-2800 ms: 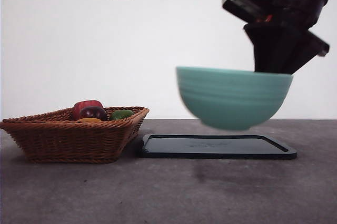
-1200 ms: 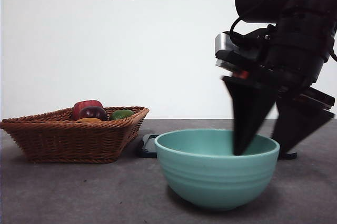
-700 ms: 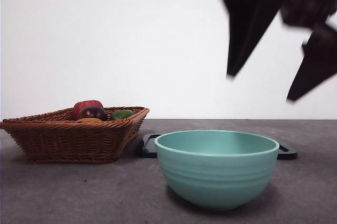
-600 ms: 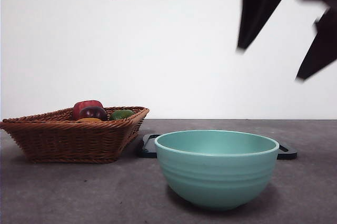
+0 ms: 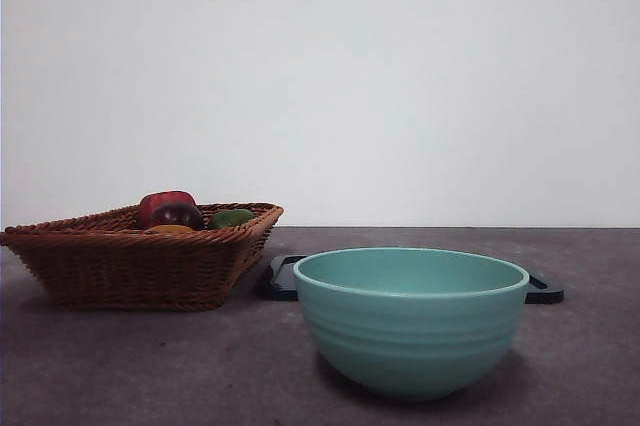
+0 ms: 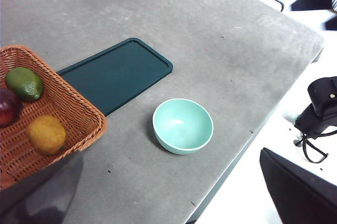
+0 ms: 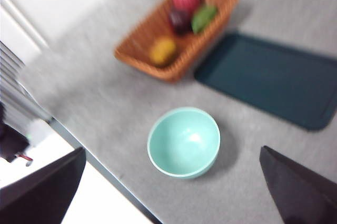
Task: Pick up the wifruite, put it on the bowl, pick up the plate, put it on desk
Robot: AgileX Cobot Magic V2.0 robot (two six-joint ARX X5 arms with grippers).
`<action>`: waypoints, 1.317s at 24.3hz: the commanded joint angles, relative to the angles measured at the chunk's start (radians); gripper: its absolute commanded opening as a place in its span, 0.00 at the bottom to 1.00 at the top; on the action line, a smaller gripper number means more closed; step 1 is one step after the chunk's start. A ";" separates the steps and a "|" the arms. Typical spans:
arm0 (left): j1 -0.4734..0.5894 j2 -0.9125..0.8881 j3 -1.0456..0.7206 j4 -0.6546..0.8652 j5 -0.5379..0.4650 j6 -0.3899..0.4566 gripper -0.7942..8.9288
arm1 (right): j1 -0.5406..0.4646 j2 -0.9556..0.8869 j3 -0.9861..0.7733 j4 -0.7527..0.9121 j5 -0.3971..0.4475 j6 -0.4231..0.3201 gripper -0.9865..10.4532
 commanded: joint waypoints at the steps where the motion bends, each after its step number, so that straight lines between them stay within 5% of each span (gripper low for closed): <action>1: -0.005 0.004 0.011 0.011 0.005 0.015 0.70 | 0.007 -0.063 0.017 -0.029 0.036 -0.016 0.57; 4: -0.005 0.004 0.011 0.011 0.005 0.015 0.70 | 0.007 -0.120 0.017 -0.109 0.105 -0.016 0.57; 13: -0.005 0.004 0.011 0.011 0.005 0.016 0.68 | 0.007 -0.128 0.017 -0.115 0.106 -0.016 0.56; 14: -0.005 0.004 0.011 0.010 0.005 0.016 0.62 | 0.007 -0.128 0.017 -0.114 0.106 -0.016 0.53; 16: -0.005 0.004 0.011 0.011 0.005 0.017 0.19 | 0.007 -0.128 0.017 -0.114 0.106 -0.017 0.18; 17: -0.005 0.004 0.011 0.012 0.005 0.016 0.09 | 0.007 -0.128 0.017 -0.114 0.106 -0.019 0.09; 32: -0.005 0.004 0.011 0.010 0.005 0.016 0.10 | 0.007 -0.128 0.017 -0.114 0.105 -0.019 0.10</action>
